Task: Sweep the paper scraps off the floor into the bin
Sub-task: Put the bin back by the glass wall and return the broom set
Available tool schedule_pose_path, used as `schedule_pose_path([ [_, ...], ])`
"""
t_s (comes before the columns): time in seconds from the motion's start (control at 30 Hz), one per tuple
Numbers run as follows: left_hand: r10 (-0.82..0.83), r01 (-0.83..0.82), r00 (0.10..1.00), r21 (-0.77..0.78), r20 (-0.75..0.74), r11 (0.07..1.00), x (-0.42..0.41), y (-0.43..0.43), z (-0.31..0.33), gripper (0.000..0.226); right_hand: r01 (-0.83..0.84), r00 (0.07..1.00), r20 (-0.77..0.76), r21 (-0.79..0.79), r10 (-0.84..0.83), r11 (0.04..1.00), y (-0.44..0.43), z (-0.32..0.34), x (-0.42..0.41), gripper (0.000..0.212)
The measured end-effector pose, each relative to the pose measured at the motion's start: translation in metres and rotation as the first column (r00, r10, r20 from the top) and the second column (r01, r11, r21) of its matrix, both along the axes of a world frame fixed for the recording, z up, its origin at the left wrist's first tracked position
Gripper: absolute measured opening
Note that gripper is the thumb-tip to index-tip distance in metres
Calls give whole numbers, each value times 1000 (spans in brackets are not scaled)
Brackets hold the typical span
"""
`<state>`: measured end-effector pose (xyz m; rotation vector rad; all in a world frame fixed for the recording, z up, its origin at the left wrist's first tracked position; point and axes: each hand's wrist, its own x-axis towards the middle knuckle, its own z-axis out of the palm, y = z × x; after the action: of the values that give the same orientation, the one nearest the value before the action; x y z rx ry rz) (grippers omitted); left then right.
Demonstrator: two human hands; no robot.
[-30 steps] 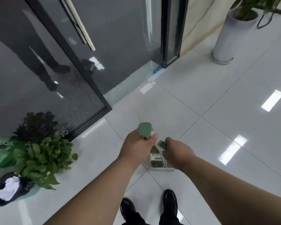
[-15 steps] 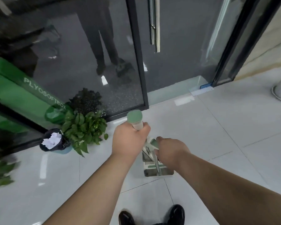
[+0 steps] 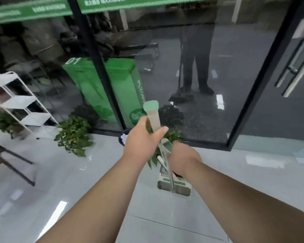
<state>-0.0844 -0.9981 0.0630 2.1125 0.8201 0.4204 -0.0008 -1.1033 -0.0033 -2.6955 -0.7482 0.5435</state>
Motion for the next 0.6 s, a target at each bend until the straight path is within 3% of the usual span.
schedule_pose_path([
  [0.07,82,-81,997,-122,0,989,-32,42,-11,53,22,1000,-15,61,-21,998,49,10,-17,23],
  [0.2,207,-256,966,-467,-154,846,-90,102,-44,20,8,998,-64,176,3,984,124,22,-56,31],
  [0.27,230,-267,963,-614,-142,743,-108,123,-51,31,-10,995,-92,230,32,973,153,18,-77,35],
  [0.47,431,-397,893,-679,-131,618,-123,182,-80,68,-173,948,-205,311,244,934,212,-9,-123,32],
  [0.53,489,-431,861,-704,-136,564,-128,202,-85,60,-268,916,-214,300,338,916,230,-15,-123,36],
  [0.6,546,-477,821,-724,-164,499,-131,227,-91,32,-406,860,-209,271,465,873,247,-21,-116,43],
])
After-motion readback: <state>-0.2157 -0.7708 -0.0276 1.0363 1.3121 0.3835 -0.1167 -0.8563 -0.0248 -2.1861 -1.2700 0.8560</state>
